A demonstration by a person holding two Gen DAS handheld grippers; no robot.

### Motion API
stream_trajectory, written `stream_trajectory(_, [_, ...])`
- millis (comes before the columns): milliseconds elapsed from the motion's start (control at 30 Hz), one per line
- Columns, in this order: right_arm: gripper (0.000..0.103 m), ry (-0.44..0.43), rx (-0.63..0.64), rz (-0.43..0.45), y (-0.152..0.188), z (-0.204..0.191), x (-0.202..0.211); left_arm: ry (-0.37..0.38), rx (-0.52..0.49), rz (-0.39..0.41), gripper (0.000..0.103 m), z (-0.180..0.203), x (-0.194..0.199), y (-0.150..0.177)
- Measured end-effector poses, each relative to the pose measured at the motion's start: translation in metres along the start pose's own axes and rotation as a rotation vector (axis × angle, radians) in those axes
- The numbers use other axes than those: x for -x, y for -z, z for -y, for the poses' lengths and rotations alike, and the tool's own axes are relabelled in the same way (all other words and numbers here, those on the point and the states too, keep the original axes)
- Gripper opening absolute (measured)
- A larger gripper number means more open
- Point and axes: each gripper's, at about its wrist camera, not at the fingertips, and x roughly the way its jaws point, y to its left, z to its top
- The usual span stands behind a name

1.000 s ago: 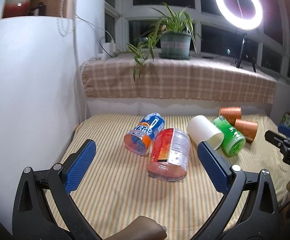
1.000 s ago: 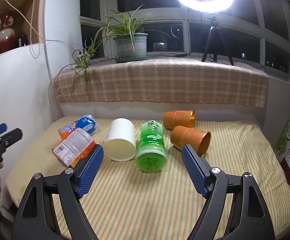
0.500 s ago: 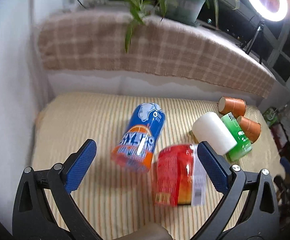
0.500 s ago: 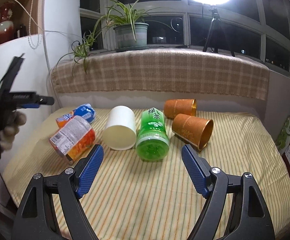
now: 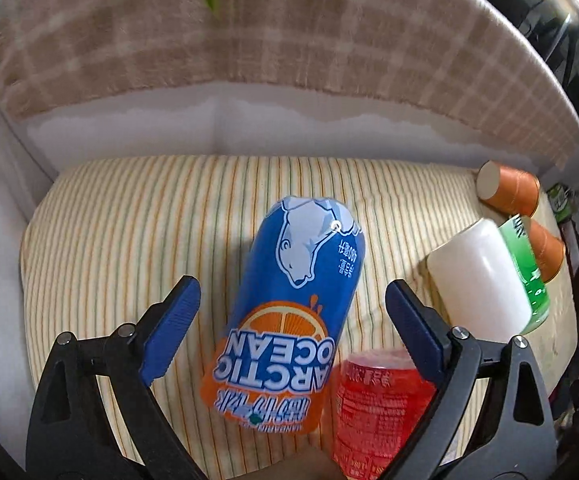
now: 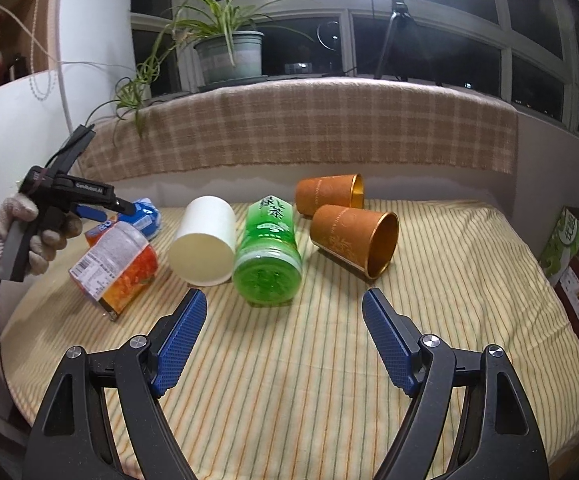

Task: Flip cup upright
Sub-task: 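Move the left gripper to the lying blue ARCTIC OCEAN can and close on it, then lift the blue can off the mattress with the left gripper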

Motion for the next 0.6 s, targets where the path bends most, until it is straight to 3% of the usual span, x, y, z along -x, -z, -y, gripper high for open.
stream_trajectory(67, [0.08, 0.004, -0.004, 0.001, 0.0, 0.002, -0.001, -0.006, -0.013, -0.021, 0.095, 0.002, -0.007, 0.001])
stream_trajectory(300, [0.08, 0.017, -0.013, -0.003, 0.002, 0.007, -0.003, 0.02, -0.014, -0.06, 0.07, -0.001, -0.02, 0.003])
stream_trajectory(600, [0.08, 0.029, -0.019, 0.004, 0.002, 0.009, 0.0, -0.041, -0.067, -0.01, 0.066, 0.005, -0.008, 0.003])
